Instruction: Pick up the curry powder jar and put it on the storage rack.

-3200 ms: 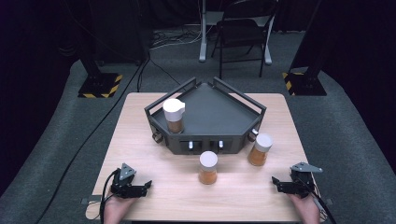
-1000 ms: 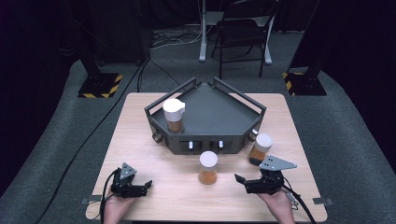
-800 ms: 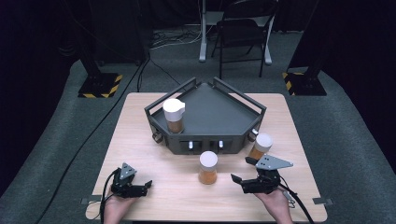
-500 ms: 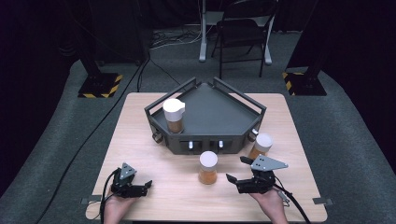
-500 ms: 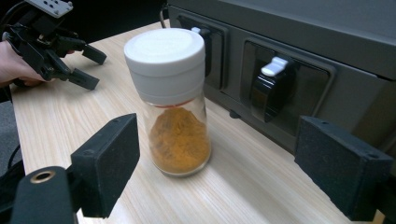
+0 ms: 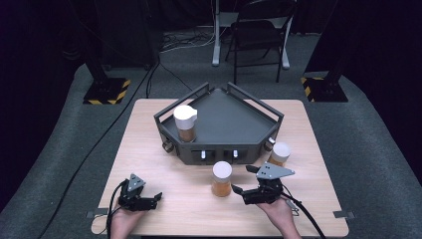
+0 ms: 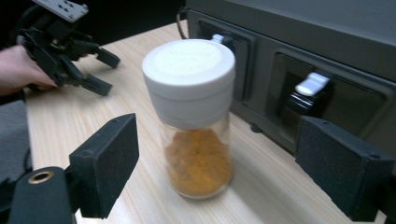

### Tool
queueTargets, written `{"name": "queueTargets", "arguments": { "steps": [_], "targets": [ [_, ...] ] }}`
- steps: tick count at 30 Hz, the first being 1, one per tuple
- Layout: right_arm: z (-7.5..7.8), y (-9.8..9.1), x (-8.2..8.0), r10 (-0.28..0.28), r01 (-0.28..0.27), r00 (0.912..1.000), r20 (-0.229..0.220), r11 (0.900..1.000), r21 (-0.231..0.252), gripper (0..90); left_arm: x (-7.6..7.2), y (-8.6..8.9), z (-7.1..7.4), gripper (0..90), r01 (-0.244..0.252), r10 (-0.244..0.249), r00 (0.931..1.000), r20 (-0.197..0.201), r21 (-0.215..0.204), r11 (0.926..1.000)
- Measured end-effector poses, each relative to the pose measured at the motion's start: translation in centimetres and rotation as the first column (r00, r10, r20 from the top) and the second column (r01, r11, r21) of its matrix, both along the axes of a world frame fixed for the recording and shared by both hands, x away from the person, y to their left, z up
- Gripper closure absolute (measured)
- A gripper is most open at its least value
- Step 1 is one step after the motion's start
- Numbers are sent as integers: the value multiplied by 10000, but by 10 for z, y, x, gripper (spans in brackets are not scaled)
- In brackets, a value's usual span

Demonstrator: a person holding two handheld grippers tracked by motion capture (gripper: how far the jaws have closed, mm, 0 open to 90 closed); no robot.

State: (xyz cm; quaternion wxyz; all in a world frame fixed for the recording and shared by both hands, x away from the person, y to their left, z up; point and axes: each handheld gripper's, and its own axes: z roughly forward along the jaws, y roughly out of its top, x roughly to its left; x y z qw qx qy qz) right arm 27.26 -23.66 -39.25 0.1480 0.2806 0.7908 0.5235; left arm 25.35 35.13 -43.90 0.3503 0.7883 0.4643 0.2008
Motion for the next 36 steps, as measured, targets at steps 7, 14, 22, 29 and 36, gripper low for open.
{"name": "queueTargets", "arguments": {
  "steps": [7, 14, 22, 29, 36],
  "targets": [
    [-1, 12, 5, 138, -138, 9999, 12, 9998, -150, 130, 0, 0, 0, 86, -1, 1, 10000, 1, -2, 10000],
    [-4, 22, 14, 275, -276, 9996, -51, 9996, -106, 145, 0, 0, 0, 86, 2, -2, 10000, 0, 2, 10000],
    [-10, 35, 18, 342, -342, 9994, 1, 9994, -50, 177, 0, 0, 0, 86, -2, 2, 10000, -1, -2, 10000],
    [-13, 43, 25, 376, -376, 9993, -78, 9993, 6, 226, 0, 0, 0, 86, 1, -1, 10000, -2, 2, 10000],
    [-14, 47, 25, 311, -311, 9995, 26, 9994, -127, 328, 0, 0, 0, 85, 13, -13, 10000, -2, 2, 10000]
  ]
}}
